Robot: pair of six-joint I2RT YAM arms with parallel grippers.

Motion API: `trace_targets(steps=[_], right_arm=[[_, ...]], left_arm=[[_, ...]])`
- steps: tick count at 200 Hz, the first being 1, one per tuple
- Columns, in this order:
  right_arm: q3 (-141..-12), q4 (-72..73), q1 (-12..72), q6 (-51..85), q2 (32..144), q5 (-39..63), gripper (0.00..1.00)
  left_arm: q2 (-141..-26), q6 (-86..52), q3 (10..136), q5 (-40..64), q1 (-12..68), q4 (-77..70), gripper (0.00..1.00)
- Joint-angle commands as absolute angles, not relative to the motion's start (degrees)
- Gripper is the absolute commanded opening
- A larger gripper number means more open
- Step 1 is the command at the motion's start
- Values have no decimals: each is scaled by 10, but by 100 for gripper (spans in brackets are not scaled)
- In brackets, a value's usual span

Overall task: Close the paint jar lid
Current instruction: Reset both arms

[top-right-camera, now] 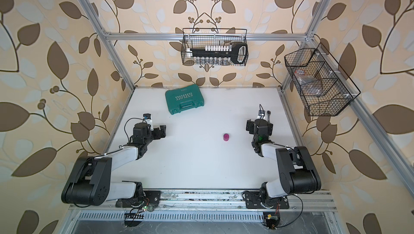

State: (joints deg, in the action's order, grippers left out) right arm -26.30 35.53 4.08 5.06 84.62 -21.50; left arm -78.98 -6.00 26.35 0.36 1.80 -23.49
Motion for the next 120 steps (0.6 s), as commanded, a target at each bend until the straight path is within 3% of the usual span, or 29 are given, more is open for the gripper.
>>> trace_targets(steps=[1,23,50,120], right_arm=[[-259,373,39,46,846,-225,98],[-261,369,30,51,846,-211,98],[-255,376,27,52,842,-203,98],[-250,383,27,51,839,-204,98]], left_arm=[[-821,-64,336,-16,15,-172,99],[-875,-30,381,26,24,-124,99],[-786,-31,284,34,32,-230,99],[-697,-52,197,3,29,-297,99]])
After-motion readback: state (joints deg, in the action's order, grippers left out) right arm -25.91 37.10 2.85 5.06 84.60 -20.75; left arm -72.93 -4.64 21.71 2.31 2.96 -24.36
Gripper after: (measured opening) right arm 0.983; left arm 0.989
